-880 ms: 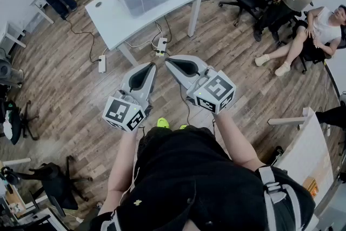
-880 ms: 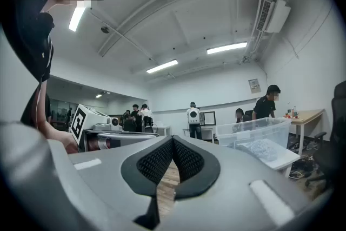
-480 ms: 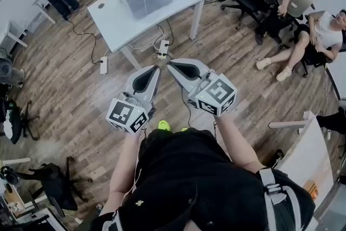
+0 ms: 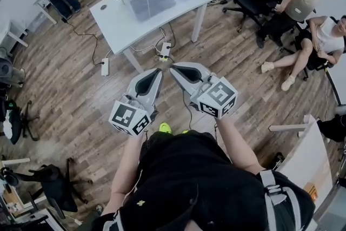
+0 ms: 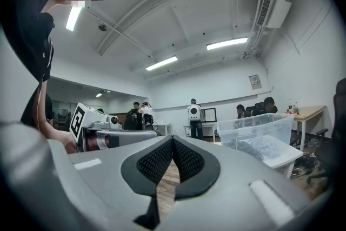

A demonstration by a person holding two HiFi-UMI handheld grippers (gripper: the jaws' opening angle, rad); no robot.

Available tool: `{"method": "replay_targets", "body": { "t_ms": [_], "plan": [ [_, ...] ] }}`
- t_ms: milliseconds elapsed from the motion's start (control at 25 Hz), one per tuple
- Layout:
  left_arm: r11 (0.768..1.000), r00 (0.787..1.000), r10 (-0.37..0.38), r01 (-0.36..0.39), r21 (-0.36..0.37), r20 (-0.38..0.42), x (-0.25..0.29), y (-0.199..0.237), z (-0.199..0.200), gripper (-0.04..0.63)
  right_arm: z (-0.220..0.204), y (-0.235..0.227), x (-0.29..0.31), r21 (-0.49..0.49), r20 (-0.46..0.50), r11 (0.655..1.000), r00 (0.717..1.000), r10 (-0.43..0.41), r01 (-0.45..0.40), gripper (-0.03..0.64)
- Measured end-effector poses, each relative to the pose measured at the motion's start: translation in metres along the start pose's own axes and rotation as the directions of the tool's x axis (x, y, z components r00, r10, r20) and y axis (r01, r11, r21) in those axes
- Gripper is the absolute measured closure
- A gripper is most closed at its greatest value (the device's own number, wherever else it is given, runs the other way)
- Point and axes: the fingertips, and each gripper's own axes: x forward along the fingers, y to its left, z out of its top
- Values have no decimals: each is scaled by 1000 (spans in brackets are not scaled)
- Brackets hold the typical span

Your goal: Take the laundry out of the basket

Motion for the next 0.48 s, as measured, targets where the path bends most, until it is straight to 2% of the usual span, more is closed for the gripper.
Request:
{"method": "replay_targets", "body": {
  "t_ms": [480],
  "plan": [
    [1000, 1000, 2, -2, -2, 10, -15, 34, -9, 598, -26, 0, 39, 9, -73, 999, 996, -44, 45, 617]
  ]
}}
